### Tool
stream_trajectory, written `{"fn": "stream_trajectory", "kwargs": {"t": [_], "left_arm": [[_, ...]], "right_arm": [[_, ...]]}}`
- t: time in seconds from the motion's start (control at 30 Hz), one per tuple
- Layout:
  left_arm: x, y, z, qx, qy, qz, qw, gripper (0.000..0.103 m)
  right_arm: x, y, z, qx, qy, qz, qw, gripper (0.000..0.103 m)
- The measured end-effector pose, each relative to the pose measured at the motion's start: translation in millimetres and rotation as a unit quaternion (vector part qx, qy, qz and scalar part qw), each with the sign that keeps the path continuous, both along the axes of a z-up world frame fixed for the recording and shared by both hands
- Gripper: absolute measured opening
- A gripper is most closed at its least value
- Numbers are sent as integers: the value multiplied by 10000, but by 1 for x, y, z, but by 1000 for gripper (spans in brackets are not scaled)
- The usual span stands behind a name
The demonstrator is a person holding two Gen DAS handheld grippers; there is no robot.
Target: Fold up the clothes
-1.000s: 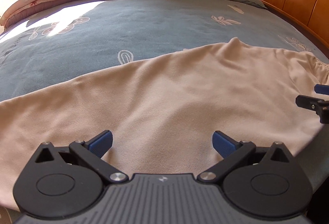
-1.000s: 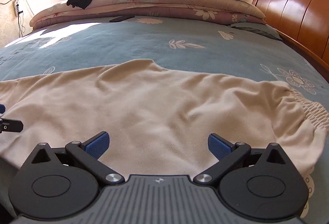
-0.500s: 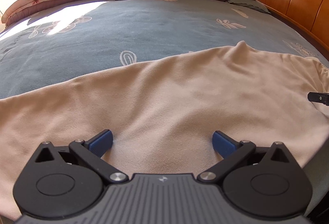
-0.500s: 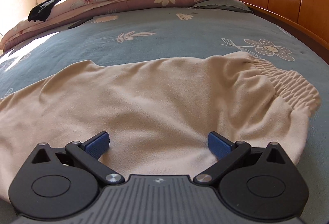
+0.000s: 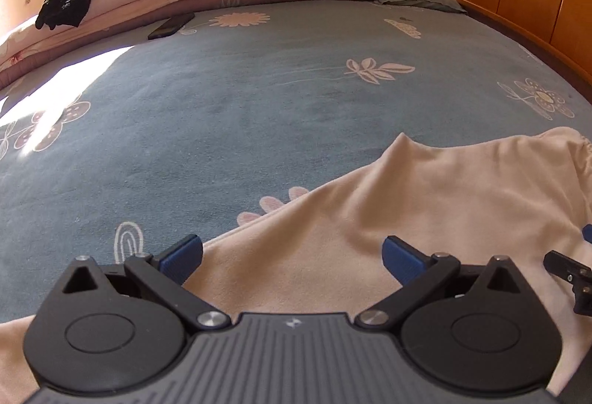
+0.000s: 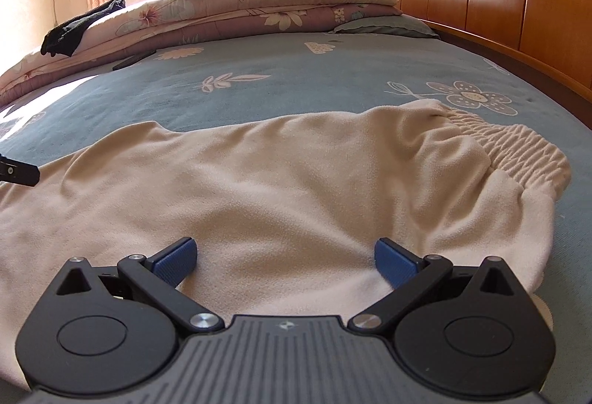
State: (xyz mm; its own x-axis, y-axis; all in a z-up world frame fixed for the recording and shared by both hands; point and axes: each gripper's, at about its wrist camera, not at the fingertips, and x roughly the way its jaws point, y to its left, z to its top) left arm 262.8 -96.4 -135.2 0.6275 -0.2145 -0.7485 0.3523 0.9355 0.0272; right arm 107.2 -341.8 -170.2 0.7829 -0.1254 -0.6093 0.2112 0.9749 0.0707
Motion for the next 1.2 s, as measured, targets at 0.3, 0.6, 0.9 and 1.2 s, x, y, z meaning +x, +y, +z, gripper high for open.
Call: {"fn": "stream_trajectory", "kwargs": {"t": [0.3,0.6,0.9,1.2], "left_arm": [[68,-15,-28,-283,275,244,9989,103],[61,-12,-7,-473,187,207,9985,102],[74,-40,-28,-263,216,-148,9993,103],[72,-44,-19,-580,403,-417,9966,102]], "right_arm": [[-4,-11,1,374,-228,67,9990,103],[-7,-11,1,440,-283,72,9986,103],[-9,-14,1,573,-362,89,9977,103],[-11,-16,2,674,-424,98,9968,103]]}}
